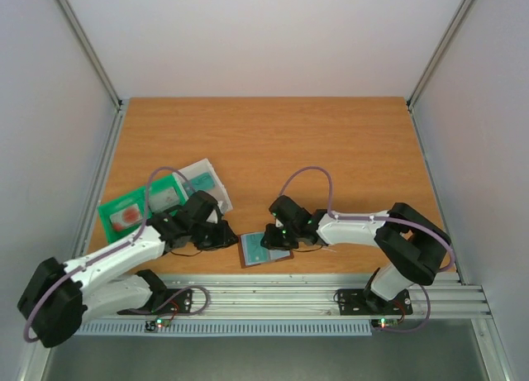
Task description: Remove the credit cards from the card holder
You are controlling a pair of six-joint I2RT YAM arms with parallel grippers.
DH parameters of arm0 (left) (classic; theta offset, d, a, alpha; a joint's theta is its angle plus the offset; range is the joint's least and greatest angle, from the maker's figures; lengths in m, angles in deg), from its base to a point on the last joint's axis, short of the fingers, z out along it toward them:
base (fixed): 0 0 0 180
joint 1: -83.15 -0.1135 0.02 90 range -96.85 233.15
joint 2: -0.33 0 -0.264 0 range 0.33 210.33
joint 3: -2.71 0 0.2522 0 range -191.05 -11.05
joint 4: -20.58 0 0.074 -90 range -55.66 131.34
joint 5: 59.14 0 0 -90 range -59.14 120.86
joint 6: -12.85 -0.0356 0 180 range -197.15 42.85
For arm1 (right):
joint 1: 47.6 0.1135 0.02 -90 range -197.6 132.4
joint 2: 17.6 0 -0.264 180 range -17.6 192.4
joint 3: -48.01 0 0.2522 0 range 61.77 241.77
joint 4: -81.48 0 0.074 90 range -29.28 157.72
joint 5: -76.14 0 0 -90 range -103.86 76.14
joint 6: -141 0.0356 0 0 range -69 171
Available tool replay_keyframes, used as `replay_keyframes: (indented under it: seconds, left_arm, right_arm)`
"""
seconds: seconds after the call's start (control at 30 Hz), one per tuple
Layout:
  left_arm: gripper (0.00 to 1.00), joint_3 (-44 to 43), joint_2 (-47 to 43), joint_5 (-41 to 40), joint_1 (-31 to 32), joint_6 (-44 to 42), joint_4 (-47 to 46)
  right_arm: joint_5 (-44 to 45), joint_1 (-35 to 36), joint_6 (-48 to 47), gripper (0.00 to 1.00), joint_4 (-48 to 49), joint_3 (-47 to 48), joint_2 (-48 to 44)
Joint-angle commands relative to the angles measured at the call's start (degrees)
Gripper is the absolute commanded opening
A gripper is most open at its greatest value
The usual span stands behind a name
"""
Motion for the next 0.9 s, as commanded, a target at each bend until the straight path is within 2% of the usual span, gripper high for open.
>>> replay_keyframes:
  seconds: [0.0,0.43,0.87]
  left_arm:
    - [0.13,1.7,5.5,-2.9,2.2,2.4,-10.7]
    - [0.01,3.3,14.2,-3.1,3.4,3.2,-18.3]
    - [0.00,4.2,19.8,-3.3,3.5,2.3,-20.6]
  right_arm:
    - [2.0,0.1,0.6,0.22,2.9,-2.2,0.0]
    - [0.1,-0.5,0.6,0.22,6.3,-4.6,0.1]
    - [-1.3,-0.7,-0.1,0.19,7.8,-5.2,0.1]
